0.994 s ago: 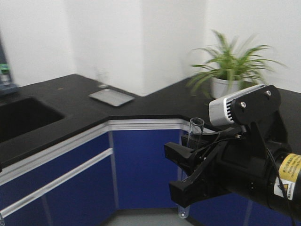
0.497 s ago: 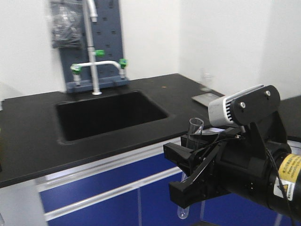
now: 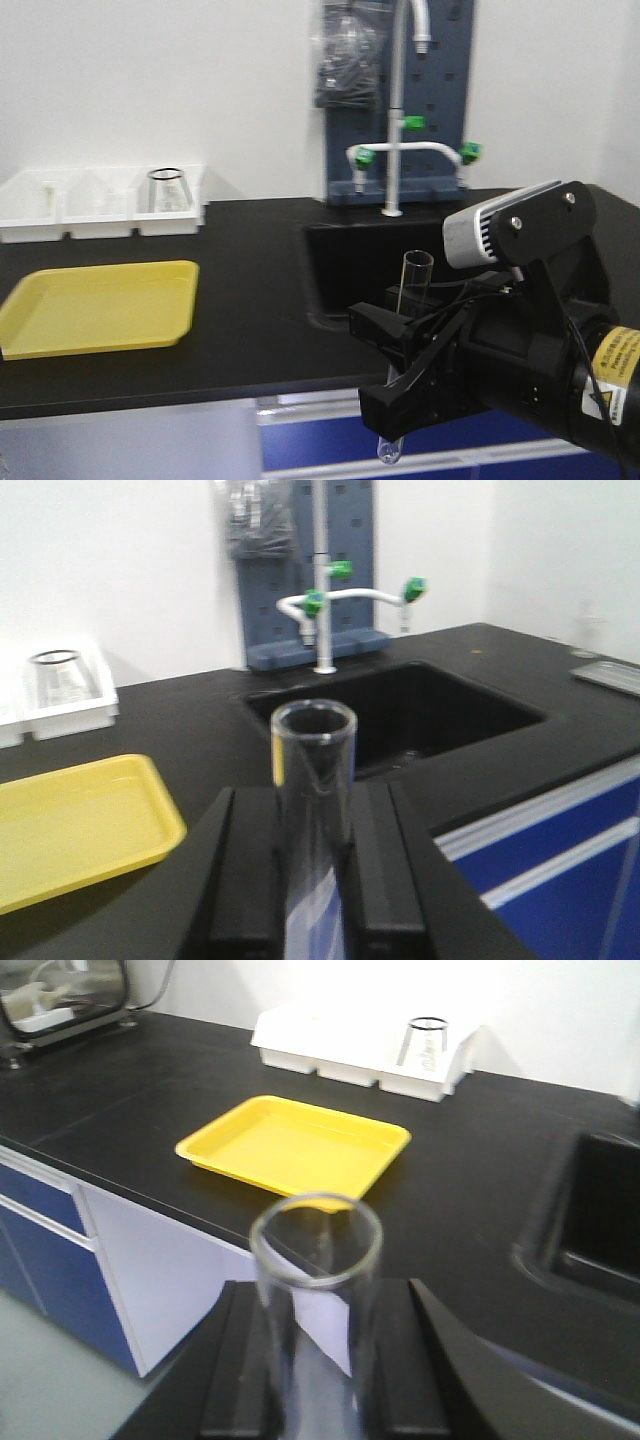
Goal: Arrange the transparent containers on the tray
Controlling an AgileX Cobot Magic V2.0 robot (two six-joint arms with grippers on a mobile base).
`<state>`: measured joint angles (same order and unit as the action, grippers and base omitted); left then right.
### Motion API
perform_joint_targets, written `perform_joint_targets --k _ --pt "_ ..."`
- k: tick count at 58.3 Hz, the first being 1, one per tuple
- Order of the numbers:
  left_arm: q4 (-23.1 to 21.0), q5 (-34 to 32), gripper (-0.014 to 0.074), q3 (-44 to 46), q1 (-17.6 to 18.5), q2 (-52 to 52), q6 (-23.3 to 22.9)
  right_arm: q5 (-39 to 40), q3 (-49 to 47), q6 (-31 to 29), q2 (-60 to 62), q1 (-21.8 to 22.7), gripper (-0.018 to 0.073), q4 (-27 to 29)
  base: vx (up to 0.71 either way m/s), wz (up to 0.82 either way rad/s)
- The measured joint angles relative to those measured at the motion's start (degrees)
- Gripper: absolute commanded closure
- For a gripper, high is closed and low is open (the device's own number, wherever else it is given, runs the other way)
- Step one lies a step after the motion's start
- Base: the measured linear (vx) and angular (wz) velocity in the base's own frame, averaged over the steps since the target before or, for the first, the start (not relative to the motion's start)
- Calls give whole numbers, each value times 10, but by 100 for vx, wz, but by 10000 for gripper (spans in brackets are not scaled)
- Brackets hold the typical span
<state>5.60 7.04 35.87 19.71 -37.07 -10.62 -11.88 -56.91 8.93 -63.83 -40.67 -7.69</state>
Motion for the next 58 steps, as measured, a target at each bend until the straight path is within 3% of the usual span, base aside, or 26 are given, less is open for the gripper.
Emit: perform_joint_targets --k 39,58 --pt "0 0 548 0 0 0 0 0 0 0 0 0 550 0 25 56" --pt "0 0 548 0 0 0 0 0 0 0 0 0 550 0 26 27"
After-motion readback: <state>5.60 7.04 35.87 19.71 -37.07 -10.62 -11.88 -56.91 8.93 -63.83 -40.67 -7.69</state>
